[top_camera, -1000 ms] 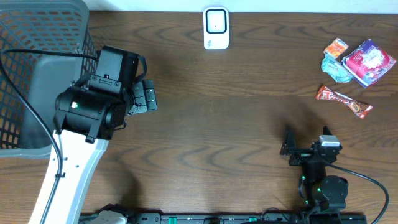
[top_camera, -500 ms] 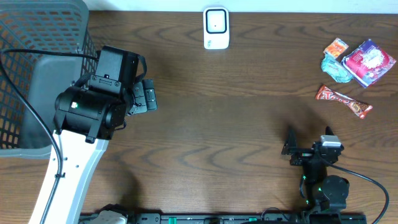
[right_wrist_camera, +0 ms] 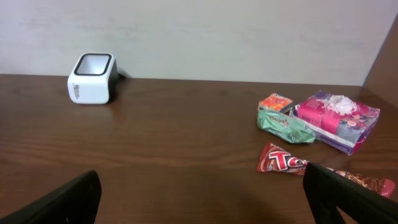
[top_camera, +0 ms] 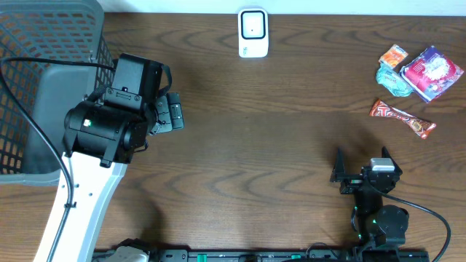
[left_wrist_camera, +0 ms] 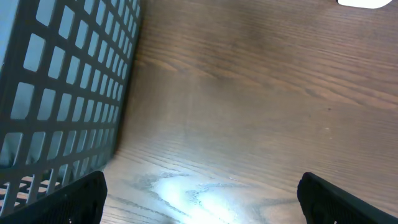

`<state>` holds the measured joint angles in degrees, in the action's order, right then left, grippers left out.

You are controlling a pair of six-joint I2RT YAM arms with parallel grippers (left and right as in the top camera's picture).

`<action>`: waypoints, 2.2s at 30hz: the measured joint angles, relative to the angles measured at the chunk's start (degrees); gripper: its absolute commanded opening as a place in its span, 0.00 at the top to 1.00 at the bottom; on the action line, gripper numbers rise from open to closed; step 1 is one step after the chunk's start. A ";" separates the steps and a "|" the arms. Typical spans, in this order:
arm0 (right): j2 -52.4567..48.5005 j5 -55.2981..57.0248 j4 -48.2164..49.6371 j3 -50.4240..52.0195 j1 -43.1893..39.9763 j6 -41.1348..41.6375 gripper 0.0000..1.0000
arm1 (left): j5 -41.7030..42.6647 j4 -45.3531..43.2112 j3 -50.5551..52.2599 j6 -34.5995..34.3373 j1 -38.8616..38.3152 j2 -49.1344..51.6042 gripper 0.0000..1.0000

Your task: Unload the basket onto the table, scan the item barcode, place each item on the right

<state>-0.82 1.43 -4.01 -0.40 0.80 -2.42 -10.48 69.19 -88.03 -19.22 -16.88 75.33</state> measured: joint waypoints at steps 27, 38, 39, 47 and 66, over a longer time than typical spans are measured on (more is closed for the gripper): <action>0.00 -0.02 0.00 0.02 0.00 -0.37 0.01 | 0.00 0.00 0.00 0.00 0.00 0.00 0.02; 0.00 -0.04 0.00 0.02 0.00 -0.37 0.01 | 0.00 0.00 0.00 0.00 0.00 0.00 0.02; 0.00 -0.04 0.00 0.02 0.00 -0.37 0.01 | 0.00 -0.02 0.00 0.00 0.00 0.00 0.02; 0.00 -0.04 0.00 0.00 0.00 -0.37 0.01 | 0.00 0.00 0.00 0.00 0.00 0.00 0.02; 0.04 -0.20 0.00 0.00 0.00 -0.37 0.01 | 0.52 -4.17 6.40 0.00 0.00 -5.40 0.02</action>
<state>-0.78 1.23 -4.01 -0.40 0.80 -2.79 -9.96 65.01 -81.62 -19.22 -16.88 69.93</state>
